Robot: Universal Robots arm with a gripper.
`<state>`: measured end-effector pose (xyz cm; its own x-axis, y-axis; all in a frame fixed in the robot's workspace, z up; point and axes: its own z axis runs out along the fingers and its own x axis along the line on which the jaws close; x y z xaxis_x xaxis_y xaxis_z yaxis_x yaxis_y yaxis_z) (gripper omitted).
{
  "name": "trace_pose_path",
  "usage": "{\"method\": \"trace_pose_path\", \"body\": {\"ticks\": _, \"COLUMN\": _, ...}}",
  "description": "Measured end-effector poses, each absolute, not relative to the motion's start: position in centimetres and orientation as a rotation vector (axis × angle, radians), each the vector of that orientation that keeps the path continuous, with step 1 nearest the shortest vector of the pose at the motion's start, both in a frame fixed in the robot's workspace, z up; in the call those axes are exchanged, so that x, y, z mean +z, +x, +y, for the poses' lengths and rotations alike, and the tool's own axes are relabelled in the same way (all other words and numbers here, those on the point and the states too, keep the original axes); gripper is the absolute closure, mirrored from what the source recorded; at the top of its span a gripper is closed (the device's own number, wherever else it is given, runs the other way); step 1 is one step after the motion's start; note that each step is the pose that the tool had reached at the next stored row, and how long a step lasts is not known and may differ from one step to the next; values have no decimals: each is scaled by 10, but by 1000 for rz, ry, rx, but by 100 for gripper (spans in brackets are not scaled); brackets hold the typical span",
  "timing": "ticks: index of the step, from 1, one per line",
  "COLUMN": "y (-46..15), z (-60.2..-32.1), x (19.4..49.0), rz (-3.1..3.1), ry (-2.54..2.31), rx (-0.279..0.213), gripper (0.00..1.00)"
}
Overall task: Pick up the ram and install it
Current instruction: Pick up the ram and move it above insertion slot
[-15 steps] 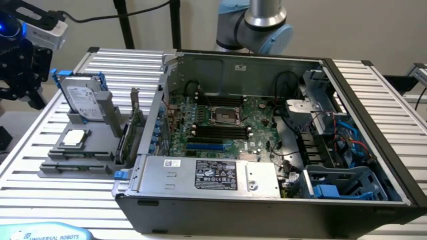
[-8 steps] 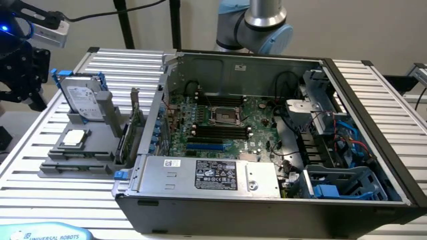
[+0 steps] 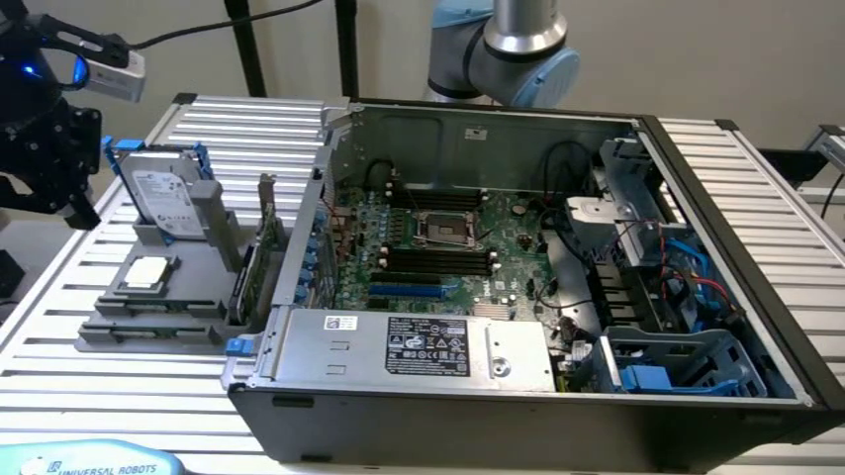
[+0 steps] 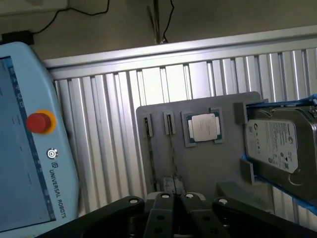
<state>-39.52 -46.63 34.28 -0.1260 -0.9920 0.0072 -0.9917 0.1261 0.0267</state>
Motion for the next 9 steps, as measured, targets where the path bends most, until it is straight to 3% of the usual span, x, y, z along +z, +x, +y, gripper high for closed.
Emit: {"method": "trace_pose_path", "body": {"ticks": 9, "y": -386, "z": -466, "x": 326, "rz": -2267, "ry": 2137, "rx": -18, "gripper": 89}}
